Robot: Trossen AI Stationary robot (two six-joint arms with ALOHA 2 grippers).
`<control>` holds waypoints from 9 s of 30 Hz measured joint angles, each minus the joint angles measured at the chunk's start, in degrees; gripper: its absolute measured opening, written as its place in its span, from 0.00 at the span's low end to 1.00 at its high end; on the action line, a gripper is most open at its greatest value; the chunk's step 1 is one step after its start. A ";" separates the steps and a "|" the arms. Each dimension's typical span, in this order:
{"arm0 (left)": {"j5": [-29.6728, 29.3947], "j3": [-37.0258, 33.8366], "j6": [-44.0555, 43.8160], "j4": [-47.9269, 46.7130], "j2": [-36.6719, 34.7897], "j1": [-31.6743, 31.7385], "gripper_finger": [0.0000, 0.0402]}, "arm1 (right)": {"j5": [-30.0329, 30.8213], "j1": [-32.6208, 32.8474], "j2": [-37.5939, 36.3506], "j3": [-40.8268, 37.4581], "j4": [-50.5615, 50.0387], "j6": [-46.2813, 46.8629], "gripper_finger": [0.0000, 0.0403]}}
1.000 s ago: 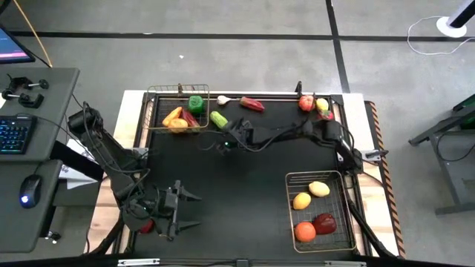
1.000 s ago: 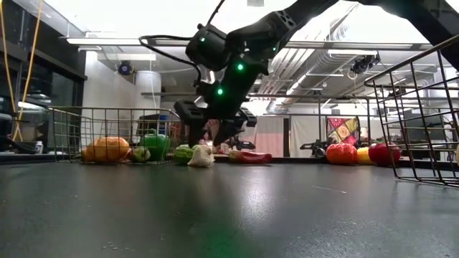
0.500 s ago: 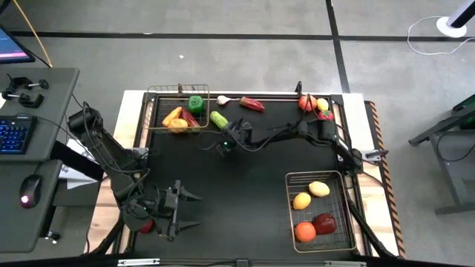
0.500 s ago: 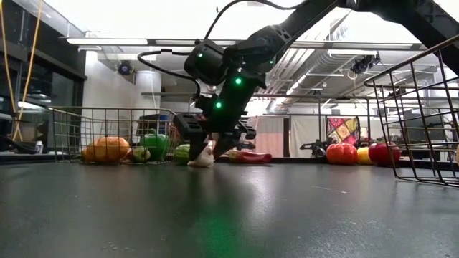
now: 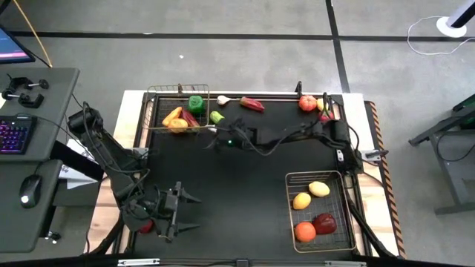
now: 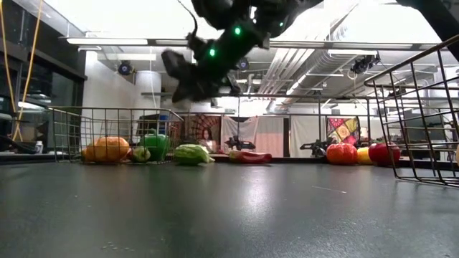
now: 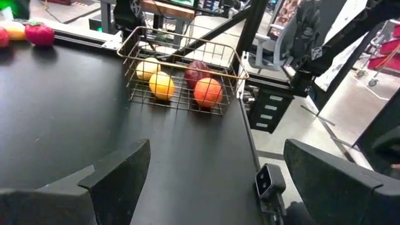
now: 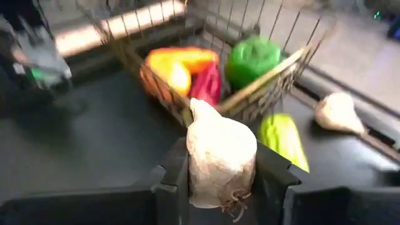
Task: Sort produce into baskets
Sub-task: Put the bottom white garlic into the bottom wire basket, then put the red chili pepper into the top wire basket, then put the green cucumber into the top wire basket
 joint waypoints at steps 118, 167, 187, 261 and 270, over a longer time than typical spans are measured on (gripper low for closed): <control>52.50 -0.02 14.10 8.41 10.87 36.82 0.89 | -24.23 -33.64 0.38 -1.90 -24.67 -4.26 0.96; 42.41 -0.24 18.02 -23.94 0.26 41.34 0.89 | -17.52 -19.04 -8.50 11.91 -58.36 -16.34 0.15; 40.80 0.33 17.48 -22.78 0.22 38.66 0.89 | -10.77 5.48 -48.11 -34.61 -52.83 17.67 0.11; -9.42 -1.99 17.74 -24.23 -22.08 19.30 0.89 | -26.74 -19.34 2.35 18.45 -17.68 -14.43 0.32; -9.32 -2.05 11.79 -28.37 -22.03 19.65 0.89 | -24.01 -18.96 -0.03 14.76 -33.15 -18.69 0.32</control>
